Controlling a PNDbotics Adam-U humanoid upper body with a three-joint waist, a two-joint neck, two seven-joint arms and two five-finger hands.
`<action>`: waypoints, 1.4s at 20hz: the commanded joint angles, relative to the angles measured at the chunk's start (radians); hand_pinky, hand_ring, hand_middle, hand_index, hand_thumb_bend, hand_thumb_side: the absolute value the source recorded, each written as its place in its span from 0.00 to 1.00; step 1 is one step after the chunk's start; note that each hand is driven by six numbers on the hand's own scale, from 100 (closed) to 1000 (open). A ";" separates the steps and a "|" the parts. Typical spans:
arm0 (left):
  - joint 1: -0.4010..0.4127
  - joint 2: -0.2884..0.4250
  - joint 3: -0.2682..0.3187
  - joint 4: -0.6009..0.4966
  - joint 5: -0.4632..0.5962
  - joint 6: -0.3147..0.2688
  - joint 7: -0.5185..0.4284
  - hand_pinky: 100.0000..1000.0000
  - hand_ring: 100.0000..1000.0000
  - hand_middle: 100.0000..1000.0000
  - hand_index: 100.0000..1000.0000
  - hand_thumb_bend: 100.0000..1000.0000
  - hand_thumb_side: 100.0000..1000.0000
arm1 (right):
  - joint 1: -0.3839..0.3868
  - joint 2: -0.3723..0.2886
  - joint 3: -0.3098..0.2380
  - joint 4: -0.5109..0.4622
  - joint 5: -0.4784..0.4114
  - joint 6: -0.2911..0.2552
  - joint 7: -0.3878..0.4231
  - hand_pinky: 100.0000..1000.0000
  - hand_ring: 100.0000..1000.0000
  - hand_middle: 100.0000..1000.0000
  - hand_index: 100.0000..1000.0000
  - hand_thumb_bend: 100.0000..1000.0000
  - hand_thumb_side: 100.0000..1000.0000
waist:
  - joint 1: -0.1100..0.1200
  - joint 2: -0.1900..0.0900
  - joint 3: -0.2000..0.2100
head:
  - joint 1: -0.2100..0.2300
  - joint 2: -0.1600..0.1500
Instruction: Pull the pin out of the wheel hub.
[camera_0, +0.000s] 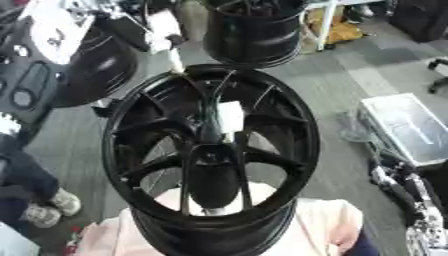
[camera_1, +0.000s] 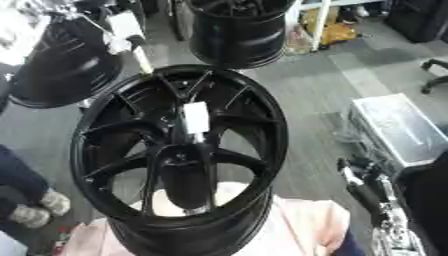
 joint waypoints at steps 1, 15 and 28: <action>0.033 0.160 0.009 -0.092 0.059 0.022 0.013 0.50 0.35 0.32 0.55 0.06 0.17 | -0.005 -0.026 -0.012 -0.015 0.003 -0.001 -0.010 0.65 0.63 0.71 0.80 0.22 0.33 | 0.001 -0.017 0.008 | -0.014 -0.002; 0.791 0.376 0.235 -0.118 -0.047 0.213 0.100 0.75 0.70 0.74 0.85 0.51 0.56 | -0.005 -0.029 -0.034 -0.011 -0.005 -0.003 -0.034 0.65 0.63 0.71 0.80 0.22 0.33 | -0.010 0.005 0.039 | -0.043 -0.002; 1.057 -0.026 0.605 -0.292 0.083 0.354 0.285 0.70 0.60 0.63 0.76 0.23 0.71 | -0.005 -0.018 -0.046 -0.005 -0.016 -0.007 -0.045 0.65 0.62 0.71 0.80 0.22 0.33 | -0.043 0.016 0.071 | -0.069 -0.002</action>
